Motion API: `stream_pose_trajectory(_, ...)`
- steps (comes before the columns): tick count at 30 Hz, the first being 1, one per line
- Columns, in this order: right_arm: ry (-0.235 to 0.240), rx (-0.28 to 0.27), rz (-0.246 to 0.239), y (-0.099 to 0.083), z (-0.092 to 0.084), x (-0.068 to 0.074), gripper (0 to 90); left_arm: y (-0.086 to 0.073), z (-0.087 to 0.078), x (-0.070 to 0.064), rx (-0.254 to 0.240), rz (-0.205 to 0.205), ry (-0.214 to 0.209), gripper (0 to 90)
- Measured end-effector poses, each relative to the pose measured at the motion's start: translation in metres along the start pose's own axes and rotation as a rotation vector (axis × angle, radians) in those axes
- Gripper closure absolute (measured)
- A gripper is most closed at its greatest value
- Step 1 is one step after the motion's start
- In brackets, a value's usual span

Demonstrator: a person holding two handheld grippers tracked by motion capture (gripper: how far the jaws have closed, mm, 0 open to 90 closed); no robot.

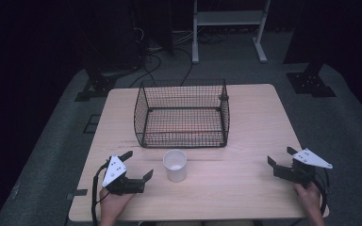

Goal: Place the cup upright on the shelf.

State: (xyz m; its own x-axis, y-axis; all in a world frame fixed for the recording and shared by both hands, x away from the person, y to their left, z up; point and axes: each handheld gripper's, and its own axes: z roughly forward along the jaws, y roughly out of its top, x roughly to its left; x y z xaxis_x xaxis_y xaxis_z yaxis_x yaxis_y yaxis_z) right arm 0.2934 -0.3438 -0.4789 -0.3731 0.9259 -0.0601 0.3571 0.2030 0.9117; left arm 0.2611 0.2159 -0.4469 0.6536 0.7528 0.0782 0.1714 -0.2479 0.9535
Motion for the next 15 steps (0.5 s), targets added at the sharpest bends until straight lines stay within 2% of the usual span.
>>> stream_pose_trajectory(15,0.004,-0.002,0.000,0.000,0.000,0.000,13.0,0.003,0.008,-0.015,0.004,0.041,-0.073,2.1)
